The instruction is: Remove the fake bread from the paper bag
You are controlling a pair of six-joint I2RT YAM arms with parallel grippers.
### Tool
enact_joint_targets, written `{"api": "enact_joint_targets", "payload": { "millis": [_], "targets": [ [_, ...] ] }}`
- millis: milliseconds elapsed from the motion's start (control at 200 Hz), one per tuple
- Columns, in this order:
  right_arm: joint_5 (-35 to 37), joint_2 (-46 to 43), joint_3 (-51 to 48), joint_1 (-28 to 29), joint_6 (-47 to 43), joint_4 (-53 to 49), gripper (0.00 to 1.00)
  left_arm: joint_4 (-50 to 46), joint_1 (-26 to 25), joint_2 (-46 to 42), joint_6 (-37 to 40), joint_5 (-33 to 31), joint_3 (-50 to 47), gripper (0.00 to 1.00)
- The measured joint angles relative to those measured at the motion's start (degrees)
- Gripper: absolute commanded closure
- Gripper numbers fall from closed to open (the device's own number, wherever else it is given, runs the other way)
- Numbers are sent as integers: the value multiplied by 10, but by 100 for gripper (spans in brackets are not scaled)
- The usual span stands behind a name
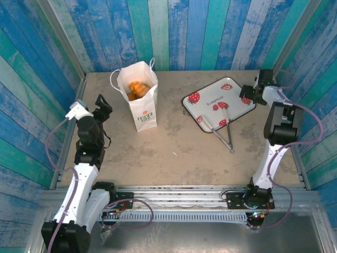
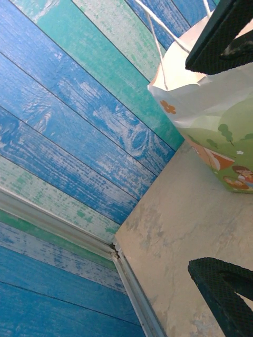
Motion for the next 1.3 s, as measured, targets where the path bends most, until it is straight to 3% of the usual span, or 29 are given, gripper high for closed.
{"api": "enact_joint_targets", "payload": {
  "millis": [471, 816, 1302],
  "targets": [
    [-26, 152, 234, 0, -48, -83, 0, -41, 0, 7, 2, 60, 59, 6],
    [-56, 144, 193, 0, -73, -106, 1, -74, 0, 36, 1, 104, 87, 6],
    [-71, 26, 9, 10, -72, -72, 1, -108, 0, 33, -7, 111, 130, 6]
  ]
}}
